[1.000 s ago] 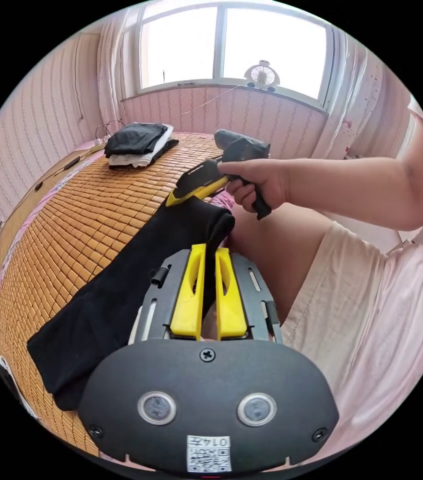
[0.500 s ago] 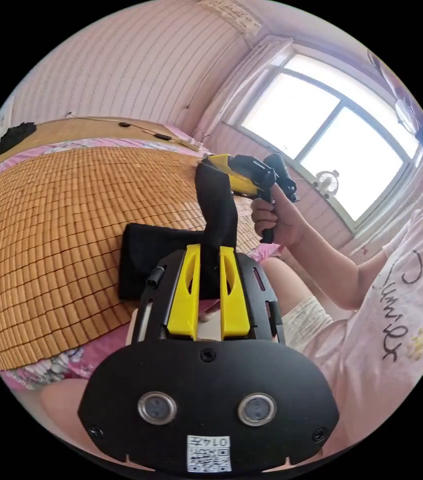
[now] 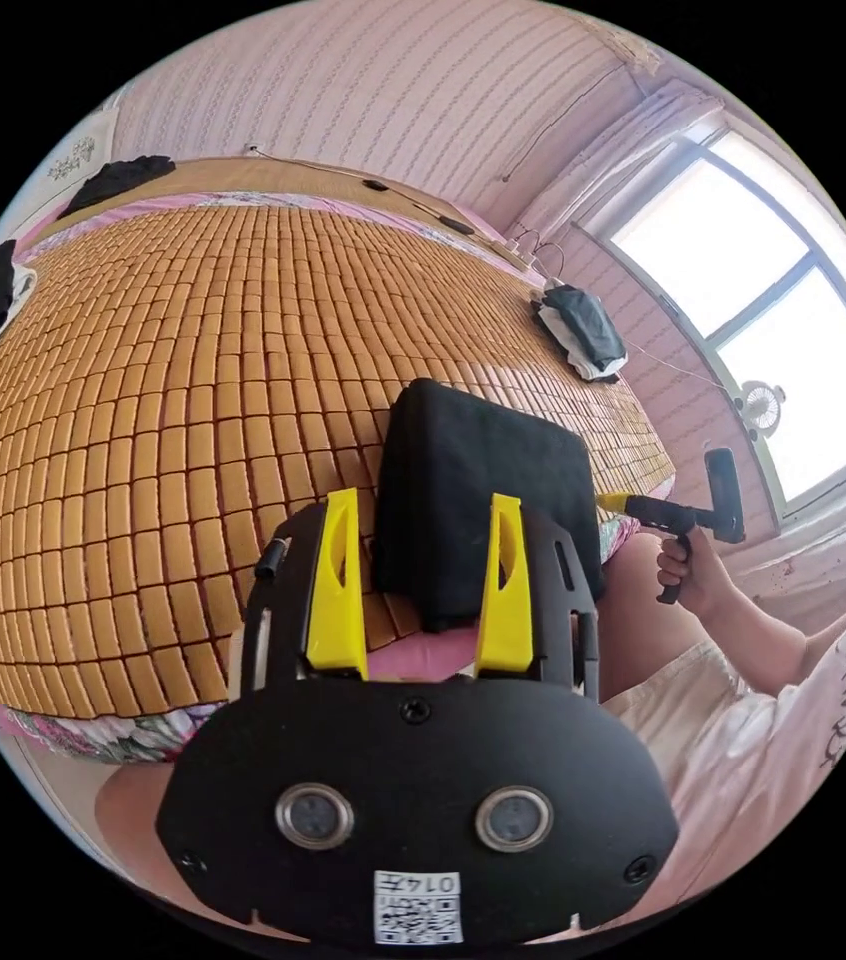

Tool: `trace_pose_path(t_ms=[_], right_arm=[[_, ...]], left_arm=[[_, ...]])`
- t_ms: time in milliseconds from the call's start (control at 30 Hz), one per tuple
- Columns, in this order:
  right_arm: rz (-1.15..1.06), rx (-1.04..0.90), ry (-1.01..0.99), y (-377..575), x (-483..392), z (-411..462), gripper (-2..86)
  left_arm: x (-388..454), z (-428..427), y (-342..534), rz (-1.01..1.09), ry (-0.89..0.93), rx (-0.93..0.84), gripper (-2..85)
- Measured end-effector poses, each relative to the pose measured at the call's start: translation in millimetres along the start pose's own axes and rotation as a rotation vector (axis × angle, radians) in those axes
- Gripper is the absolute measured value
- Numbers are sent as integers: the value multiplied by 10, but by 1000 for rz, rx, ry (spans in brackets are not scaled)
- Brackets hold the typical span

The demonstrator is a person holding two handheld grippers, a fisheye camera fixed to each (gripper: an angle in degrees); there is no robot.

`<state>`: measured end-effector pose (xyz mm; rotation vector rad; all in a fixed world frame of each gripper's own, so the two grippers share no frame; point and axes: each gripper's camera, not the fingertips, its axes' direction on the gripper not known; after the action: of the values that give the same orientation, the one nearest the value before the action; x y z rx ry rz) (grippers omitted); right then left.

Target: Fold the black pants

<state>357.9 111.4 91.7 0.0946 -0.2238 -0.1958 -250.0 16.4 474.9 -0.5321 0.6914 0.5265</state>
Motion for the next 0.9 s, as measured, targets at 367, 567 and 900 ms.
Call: trace_pose_path(t_ms=[367, 567, 900], right_arm=[[-57, -30, -176, -149, -403, 141, 55], [-446, -10, -209, -534, -1551, -139, 32], [-1226, -84, -379, -1087, -4299, 211, 26]], left_arm=[[-307, 25, -103, -2, 128, -99, 101], [-529, -395, 186, -164, 144, 55, 57], [-912, -2308, 1040, -489, -223, 773, 53]])
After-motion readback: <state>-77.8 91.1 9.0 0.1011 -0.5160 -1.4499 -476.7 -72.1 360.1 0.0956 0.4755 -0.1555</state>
